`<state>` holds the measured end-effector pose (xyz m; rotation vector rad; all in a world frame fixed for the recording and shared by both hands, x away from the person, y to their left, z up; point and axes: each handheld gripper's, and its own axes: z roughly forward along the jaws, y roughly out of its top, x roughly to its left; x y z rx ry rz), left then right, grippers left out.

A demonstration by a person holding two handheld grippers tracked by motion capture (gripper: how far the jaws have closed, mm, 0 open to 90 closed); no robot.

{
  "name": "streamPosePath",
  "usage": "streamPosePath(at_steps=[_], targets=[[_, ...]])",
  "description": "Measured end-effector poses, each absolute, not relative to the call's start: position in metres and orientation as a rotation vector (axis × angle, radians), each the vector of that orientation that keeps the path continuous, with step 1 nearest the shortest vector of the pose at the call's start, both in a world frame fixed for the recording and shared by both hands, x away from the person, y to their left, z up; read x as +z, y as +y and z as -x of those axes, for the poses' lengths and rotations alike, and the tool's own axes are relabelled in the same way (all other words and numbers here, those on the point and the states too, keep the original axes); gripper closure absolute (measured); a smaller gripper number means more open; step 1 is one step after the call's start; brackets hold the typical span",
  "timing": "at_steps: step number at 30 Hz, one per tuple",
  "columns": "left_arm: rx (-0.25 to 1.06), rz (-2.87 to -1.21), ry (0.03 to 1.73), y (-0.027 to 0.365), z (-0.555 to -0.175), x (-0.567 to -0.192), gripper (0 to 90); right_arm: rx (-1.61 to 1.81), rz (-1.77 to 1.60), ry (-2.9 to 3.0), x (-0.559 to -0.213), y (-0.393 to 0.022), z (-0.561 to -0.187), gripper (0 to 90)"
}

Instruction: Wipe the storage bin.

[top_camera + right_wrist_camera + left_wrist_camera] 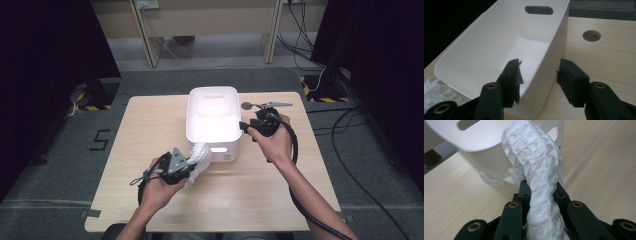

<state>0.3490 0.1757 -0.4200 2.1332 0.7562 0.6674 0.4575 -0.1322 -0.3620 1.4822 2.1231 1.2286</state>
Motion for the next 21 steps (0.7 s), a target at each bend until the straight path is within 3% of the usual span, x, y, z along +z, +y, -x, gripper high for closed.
streamPosePath(at_steps=[14, 21], targets=[[0.762, -2.055, 0.931, 0.236, -0.345, -0.413, 74.9, 1.199, -1.517, 2.109, -0.371, -0.151, -0.453, 52.5], [0.864, -2.045, 1.068, 0.251, -0.389, -0.427, 74.7, 1.188, -1.528, 2.1, -0.377, -0.156, -0.452, 53.3]])
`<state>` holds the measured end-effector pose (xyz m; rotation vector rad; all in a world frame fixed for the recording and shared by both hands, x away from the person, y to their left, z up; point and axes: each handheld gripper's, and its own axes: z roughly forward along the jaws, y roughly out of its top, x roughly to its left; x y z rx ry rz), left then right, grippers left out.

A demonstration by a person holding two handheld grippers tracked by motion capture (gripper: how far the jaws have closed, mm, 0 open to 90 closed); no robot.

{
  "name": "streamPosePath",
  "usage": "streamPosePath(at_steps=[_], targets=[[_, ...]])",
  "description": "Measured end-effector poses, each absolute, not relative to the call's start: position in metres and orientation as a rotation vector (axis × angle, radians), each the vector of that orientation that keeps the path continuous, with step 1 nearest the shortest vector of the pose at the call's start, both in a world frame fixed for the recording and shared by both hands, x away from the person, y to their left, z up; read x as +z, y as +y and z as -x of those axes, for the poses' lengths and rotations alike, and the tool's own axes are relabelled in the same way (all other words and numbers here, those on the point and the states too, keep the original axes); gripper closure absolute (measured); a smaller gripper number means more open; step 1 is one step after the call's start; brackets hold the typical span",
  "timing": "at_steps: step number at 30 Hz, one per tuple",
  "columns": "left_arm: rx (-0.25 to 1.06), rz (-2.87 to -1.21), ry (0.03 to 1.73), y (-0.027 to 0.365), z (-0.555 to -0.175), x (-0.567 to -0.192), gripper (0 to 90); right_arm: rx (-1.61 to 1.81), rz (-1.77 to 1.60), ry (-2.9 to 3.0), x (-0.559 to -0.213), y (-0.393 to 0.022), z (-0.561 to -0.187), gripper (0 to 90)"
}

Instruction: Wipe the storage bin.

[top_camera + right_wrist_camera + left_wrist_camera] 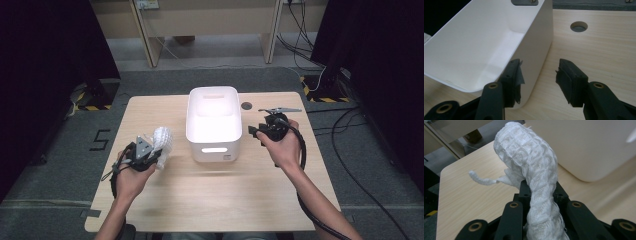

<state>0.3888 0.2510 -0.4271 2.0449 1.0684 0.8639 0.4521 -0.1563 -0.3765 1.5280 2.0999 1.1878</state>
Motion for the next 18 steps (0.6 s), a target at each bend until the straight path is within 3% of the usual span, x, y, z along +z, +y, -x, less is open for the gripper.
streamPosePath(at_steps=[6, 18], targets=[[0.909, -2.073, 1.079, 0.243, -0.427, -0.452, 73.7, 1.183, -1.527, 2.09, -0.379, -0.161, -0.452, 53.7], [0.79, -2.115, 1.154, 0.228, -0.472, -0.491, 68.8, 1.147, -1.554, 2.09, -0.387, -0.171, -0.449, 54.3]])
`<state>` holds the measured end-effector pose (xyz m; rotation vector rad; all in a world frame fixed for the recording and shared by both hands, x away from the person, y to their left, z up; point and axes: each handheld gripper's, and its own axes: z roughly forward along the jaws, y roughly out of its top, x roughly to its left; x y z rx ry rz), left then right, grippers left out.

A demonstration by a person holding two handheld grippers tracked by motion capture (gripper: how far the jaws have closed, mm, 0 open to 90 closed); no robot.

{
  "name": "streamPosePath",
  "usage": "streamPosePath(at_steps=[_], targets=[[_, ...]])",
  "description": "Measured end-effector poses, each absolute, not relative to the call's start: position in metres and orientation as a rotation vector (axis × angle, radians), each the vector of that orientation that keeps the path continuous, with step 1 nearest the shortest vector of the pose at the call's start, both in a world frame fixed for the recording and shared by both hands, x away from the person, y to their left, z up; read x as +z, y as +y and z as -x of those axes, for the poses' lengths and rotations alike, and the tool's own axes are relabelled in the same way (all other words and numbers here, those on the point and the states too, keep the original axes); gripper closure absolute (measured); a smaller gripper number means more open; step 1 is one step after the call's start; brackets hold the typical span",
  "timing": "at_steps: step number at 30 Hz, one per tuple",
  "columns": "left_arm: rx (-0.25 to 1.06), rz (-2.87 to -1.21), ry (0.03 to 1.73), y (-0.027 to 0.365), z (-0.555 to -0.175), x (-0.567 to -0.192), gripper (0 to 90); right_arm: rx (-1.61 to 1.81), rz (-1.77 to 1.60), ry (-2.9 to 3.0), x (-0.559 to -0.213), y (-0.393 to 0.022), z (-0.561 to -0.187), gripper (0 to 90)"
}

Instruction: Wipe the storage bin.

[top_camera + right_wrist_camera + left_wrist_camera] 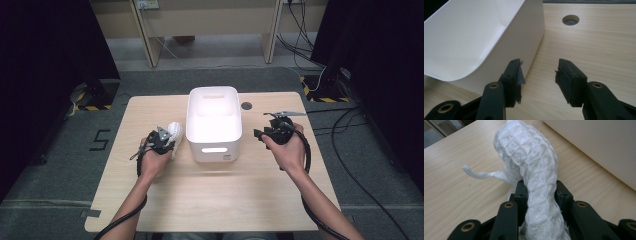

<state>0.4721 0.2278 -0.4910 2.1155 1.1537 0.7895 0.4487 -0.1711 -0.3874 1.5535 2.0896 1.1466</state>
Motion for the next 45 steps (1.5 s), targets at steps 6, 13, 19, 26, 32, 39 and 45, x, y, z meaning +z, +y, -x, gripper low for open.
streamPosePath(at_steps=[6, 13, 19, 26, 32, 39, 45], targets=[[0.761, -2.113, 1.177, 0.231, -0.477, -0.495, 55.0, 1.139, -1.559, 2.097, -0.389, -0.171, -0.449, 54.3], [0.719, -2.109, 1.157, 0.236, -0.472, -0.49, 31.8, 1.129, -1.561, 2.101, -0.392, -0.171, -0.45, 54.0], [0.732, -2.051, 1.132, 0.245, -0.457, -0.474, 23.5, 1.128, -1.572, 2.097, -0.392, -0.173, -0.45, 53.9], [0.761, -2.021, 1.1, 0.259, -0.43, -0.449, 20.7, 1.113, -1.569, 2.097, -0.395, -0.177, -0.449, 53.9], [0.774, -1.993, 1.093, 0.271, -0.407, -0.442, 20.6, 1.109, -1.563, 2.1, -0.397, -0.179, -0.445, 53.7], [0.817, -1.923, 1.118, 0.294, -0.376, -0.437, 22.7, 1.107, -1.549, 2.093, -0.398, -0.185, -0.437, 53.6], [0.868, -1.877, 1.186, 0.324, -0.352, -0.444, 23.9, 1.103, -1.544, 2.086, -0.399, -0.193, -0.426, 53.3]])
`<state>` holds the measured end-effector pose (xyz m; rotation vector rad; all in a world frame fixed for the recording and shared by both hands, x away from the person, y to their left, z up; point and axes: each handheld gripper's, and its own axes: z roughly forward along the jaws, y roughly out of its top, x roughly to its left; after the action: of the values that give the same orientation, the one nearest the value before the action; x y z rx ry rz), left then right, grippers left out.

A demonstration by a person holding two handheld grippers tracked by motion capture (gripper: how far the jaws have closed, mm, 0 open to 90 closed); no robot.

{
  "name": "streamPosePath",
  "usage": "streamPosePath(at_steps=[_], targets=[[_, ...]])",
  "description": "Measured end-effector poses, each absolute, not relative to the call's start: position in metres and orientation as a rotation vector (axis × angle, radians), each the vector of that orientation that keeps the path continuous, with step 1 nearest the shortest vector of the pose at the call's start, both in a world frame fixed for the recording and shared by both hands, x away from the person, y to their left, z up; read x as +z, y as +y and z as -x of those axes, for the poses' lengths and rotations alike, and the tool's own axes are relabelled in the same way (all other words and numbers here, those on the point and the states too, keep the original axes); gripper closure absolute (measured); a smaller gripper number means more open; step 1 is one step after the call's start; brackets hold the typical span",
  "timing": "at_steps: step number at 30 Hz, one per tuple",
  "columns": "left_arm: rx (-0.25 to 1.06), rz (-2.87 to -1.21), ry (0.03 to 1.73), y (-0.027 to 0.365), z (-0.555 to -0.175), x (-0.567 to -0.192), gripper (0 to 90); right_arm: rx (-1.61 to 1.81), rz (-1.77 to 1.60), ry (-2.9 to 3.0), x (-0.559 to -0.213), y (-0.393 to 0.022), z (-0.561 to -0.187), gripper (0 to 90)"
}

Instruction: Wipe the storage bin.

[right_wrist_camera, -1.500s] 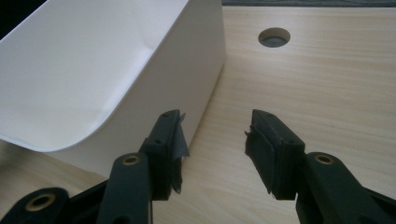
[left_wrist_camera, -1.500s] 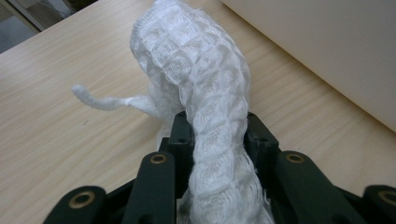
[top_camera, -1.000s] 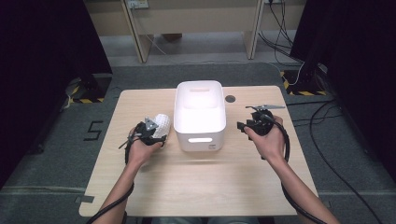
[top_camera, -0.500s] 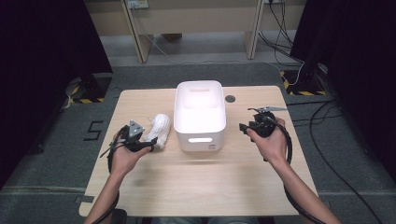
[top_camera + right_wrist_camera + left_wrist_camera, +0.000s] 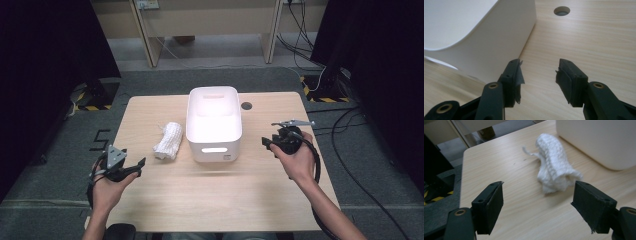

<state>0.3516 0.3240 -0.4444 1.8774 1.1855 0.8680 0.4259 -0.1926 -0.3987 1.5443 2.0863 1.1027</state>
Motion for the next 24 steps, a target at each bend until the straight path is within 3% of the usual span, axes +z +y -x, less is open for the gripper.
streamPosePath(at_steps=[9, 24], targets=[[0.854, -1.806, 1.296, 0.354, -0.334, -0.473, 25.2, 1.081, -1.544, 2.068, -0.406, -0.21, -0.404, 52.7], [0.821, -1.788, 1.313, 0.352, -0.328, -0.506, 31.1, 1.071, -1.591, 2.033, -0.428, -0.234, -0.376, 52.4]])
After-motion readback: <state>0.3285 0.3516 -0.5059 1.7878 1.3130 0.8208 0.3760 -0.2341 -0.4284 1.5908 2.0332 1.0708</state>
